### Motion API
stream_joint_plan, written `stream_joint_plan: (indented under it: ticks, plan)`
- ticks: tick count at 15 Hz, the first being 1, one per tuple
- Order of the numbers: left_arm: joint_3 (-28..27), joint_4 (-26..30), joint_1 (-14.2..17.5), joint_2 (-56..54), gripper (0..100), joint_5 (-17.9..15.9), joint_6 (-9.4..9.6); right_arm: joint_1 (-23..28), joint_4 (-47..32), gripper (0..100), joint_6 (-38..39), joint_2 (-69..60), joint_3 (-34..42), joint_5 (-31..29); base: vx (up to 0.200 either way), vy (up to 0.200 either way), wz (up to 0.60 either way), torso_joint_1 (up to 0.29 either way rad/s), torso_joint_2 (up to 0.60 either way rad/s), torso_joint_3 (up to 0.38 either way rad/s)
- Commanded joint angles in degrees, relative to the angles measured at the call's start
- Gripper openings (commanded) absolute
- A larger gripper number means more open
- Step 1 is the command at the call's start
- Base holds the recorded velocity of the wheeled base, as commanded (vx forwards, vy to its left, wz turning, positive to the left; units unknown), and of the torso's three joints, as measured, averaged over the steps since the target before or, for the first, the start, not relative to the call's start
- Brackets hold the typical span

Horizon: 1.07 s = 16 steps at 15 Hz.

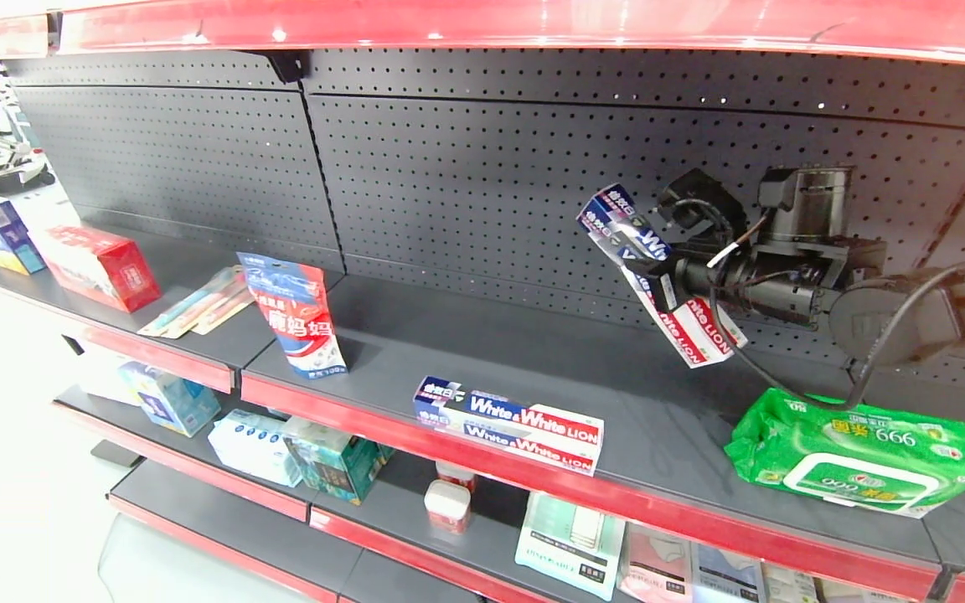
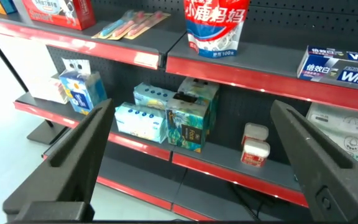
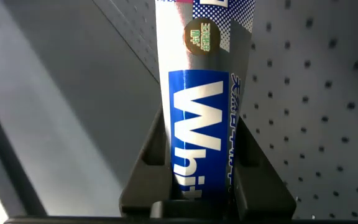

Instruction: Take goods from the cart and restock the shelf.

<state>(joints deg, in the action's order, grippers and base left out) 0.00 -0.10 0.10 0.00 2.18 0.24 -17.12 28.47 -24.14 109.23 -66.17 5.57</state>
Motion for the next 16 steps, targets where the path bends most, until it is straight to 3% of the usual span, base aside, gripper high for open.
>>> stream_joint_plan:
  ticks: [1, 6, 10, 16]
  plan:
    - [0.0, 0.0, 0.1, 0.0, 100, 0.0, 0.02, 0.9, 0.0, 0, 0.0, 2.3, -0.1, 0.1, 0.000, 0.000, 0.00, 0.000, 0.00, 0.000]
    - [0.0, 0.0, 0.0, 0.0, 100, 0.0, 0.02, 4.2, -0.3, 0, 0.1, 4.0, -0.3, 0.0, 0.000, 0.000, 0.00, 0.000, 0.00, 0.000]
    - [0.0, 0.0, 0.1, 0.0, 100, 0.0, 0.02, 3.0, -0.4, 0, 2.2, 6.8, -4.8, -4.1, 0.000, 0.000, 0.00, 0.000, 0.00, 0.000]
    - [0.0, 0.0, 0.0, 0.0, 100, 0.0, 0.02, 1.0, -0.4, 0, 3.7, 8.5, -4.5, -2.6, 0.000, 0.000, 0.00, 0.000, 0.00, 0.000]
